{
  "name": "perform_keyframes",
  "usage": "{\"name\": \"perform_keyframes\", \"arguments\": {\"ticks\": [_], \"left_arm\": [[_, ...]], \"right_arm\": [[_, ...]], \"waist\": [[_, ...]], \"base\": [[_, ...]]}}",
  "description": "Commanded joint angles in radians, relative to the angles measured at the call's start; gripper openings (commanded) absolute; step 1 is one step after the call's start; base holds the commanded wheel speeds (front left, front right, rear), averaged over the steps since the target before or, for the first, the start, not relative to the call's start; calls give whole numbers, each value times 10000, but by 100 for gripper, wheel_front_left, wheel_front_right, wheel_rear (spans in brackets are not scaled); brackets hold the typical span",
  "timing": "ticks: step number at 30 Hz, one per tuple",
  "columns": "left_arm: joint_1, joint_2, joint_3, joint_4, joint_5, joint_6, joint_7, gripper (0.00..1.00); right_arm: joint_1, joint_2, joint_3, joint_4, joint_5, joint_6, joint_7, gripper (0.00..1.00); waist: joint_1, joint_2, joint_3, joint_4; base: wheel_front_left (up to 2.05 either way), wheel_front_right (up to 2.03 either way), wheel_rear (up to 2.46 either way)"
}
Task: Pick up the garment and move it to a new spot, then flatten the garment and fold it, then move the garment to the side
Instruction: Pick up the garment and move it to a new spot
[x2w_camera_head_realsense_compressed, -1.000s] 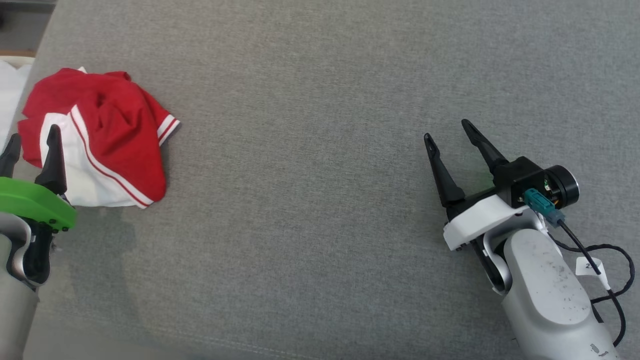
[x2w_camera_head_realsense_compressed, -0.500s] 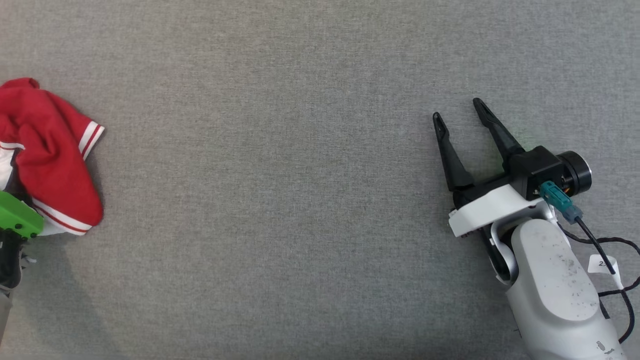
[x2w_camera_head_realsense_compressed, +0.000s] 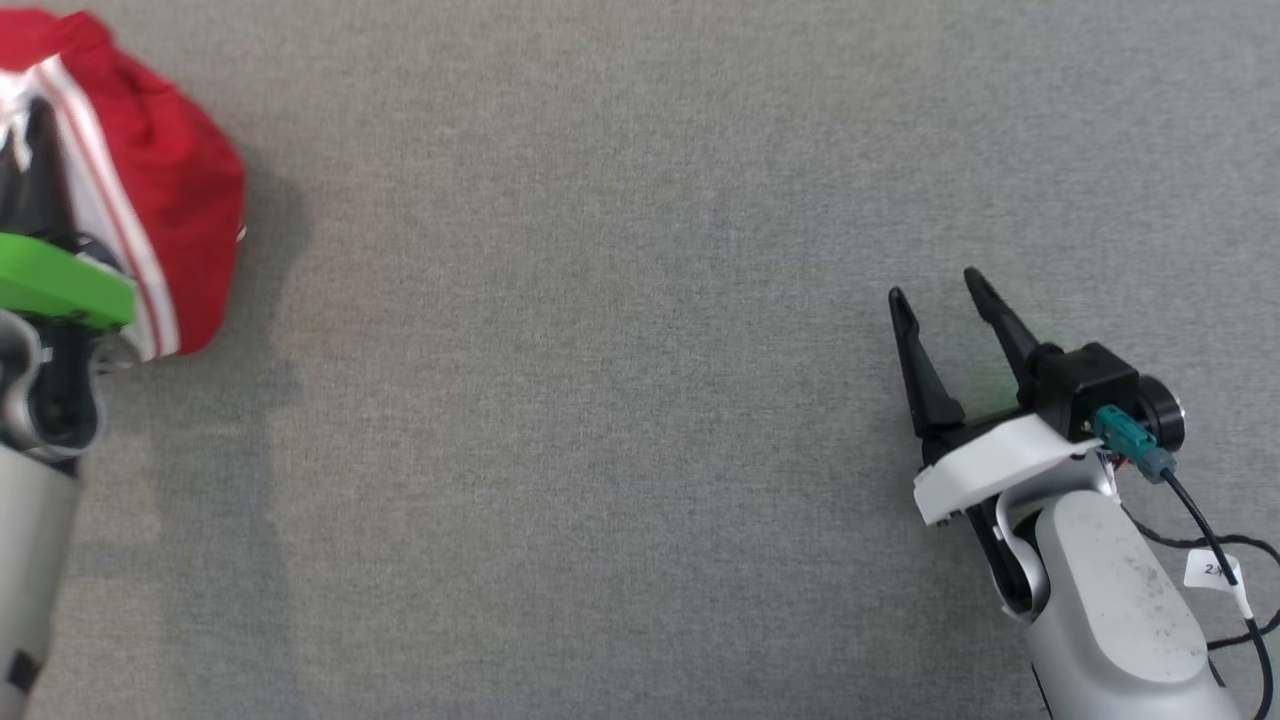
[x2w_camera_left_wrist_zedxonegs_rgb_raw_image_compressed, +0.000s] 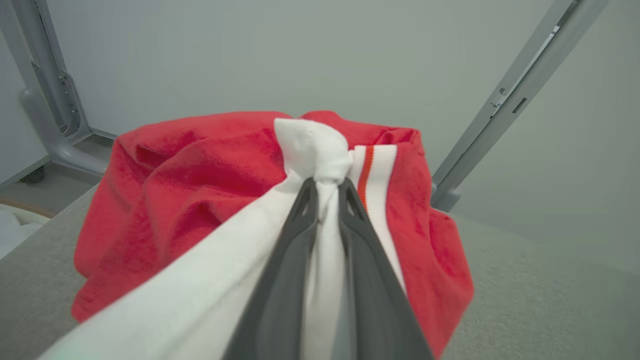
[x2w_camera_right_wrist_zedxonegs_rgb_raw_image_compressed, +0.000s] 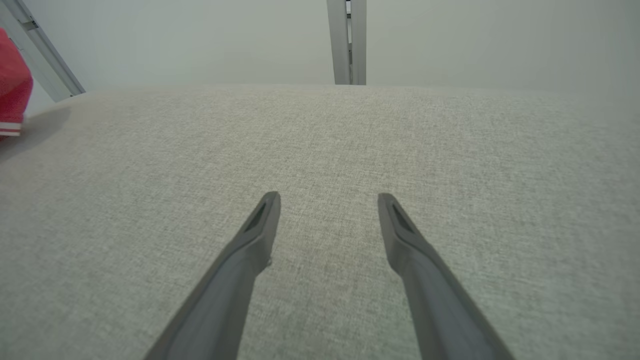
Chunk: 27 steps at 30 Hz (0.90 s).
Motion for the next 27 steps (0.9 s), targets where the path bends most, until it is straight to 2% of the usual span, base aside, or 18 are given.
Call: {"name": "perform_keyframes", "arguments": {"ticks": [1, 6, 12, 18, 24, 25, 26, 27], "left_arm": [[272, -254, 191, -358, 277, -31, -30, 0], [719, -1090, 395, -1711, 1168, -32, -32, 0], [1126, -1936, -329, -2662, 1583, -32, -33, 0], [1379, -2736, -1358, -2877, 1507, -32, -33, 0], [1673, -3187, -2224, -2567, 1769, -32, -34, 0], [1755, -3247, -2342, -2452, 1828, -32, -34, 24], [1782, -3251, -2312, -2371, 1920, -32, -35, 55], [1915, -3272, -2249, -2112, 2166, -32, -32, 100]], "right_arm": [[238, -52, 10, 54, 198, -19, 1, 100], [565, -51, 135, 65, 572, -19, 1, 100], [797, -45, 290, -52, 825, -19, 0, 100], [1096, -45, 488, -225, 936, -18, 2, 100], [1459, -39, 579, -328, 1010, -18, 2, 100], [1515, -34, 563, -350, 1038, -18, 2, 100], [1525, -39, 583, -363, 1057, -18, 2, 100], [1540, -42, 582, -381, 1104, -18, 2, 100]], "waist": [[0, -1, -596, -218], [0, -1, -1114, -848], [0, -1, -1383, -1931], [0, -1, -1455, -3144], [0, -1, -1494, -4024], [0, -1, -1503, -4135], [0, -1, -1504, -4221], [0, -1, -1547, -4334]], "base": [[0, 0, 0], [0, 0, 0], [0, 0, 0], [0, 0, 0], [0, 0, 0], [0, 0, 0], [0, 0, 0], [0, 0, 0]]}}
